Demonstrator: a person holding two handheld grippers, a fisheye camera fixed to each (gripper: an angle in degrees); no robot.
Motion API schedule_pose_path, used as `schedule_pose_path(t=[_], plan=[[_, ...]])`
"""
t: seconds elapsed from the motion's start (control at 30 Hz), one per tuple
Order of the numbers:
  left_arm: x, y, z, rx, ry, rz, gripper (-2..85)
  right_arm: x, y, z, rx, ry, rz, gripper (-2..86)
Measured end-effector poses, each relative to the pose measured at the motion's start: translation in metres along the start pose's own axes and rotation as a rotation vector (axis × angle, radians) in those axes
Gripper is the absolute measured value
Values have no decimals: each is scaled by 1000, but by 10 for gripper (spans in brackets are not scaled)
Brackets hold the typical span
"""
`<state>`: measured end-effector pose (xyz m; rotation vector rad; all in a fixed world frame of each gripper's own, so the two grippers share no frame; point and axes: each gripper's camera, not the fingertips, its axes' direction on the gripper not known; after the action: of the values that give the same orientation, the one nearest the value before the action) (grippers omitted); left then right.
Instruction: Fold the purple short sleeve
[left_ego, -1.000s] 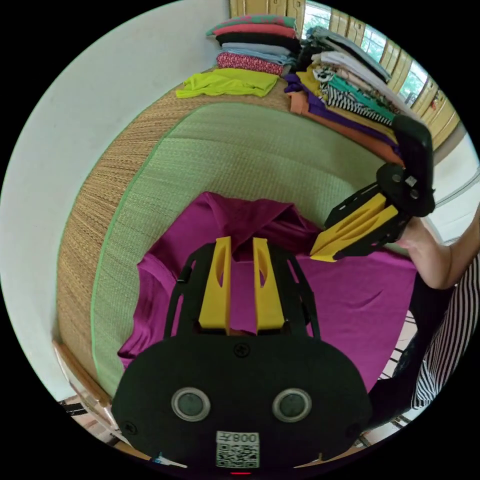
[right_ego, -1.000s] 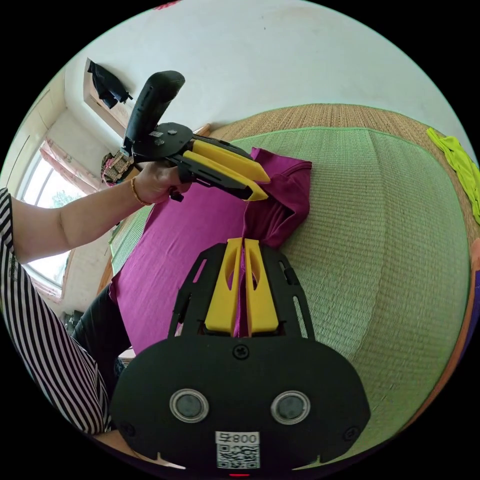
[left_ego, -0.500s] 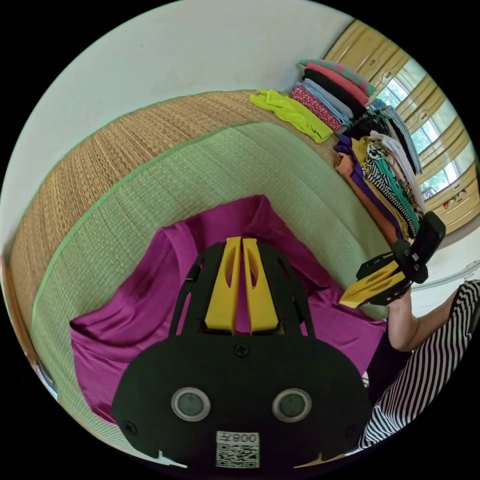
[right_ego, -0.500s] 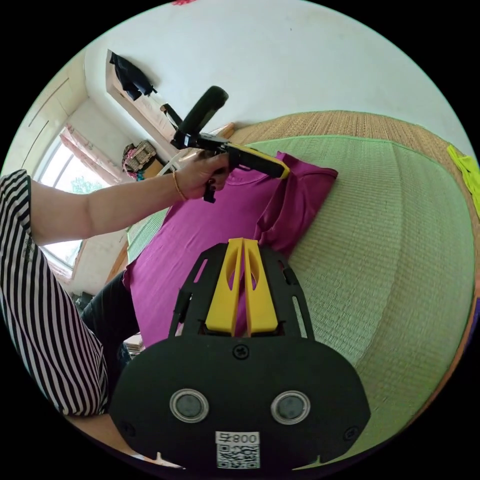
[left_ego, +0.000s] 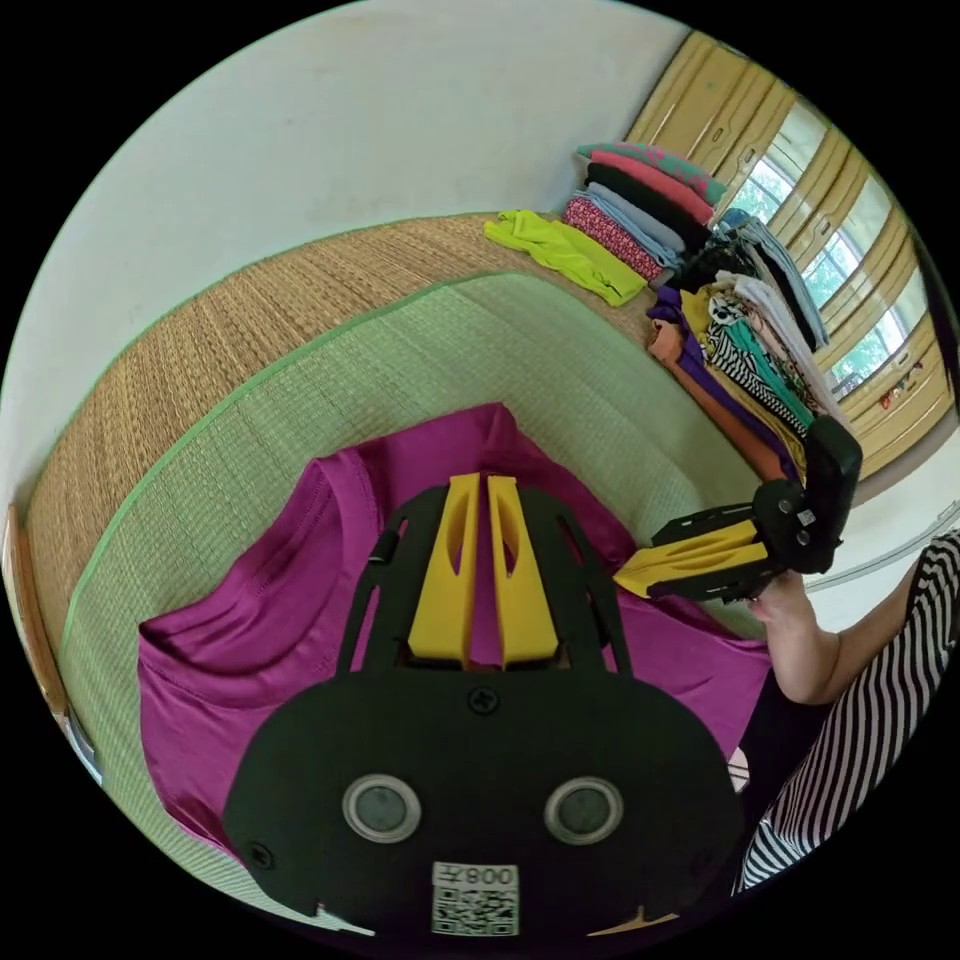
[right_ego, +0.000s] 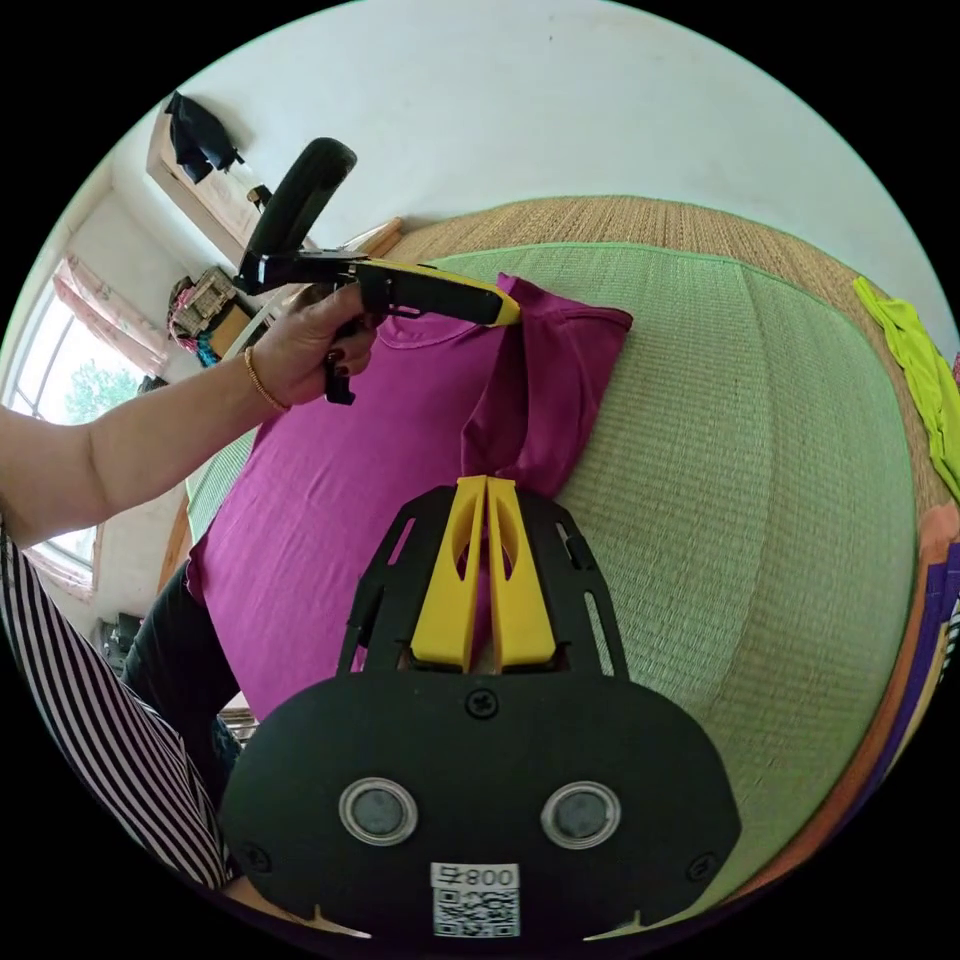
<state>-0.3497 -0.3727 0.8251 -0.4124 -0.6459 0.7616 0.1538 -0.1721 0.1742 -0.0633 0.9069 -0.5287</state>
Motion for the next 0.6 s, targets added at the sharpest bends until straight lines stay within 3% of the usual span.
schedule_pose_path(t=[0.13,0.37,0.6], plan=[[1,-4,-3,-62,-84,-47,17,0,-1,4,4,60,32,0],[-7,16,-61,60,60,-103,19,0,-4,15,6,59,39,0],[-9,22,-93,-6,28,-136,21,-2,-7,30,6,61,38,0]])
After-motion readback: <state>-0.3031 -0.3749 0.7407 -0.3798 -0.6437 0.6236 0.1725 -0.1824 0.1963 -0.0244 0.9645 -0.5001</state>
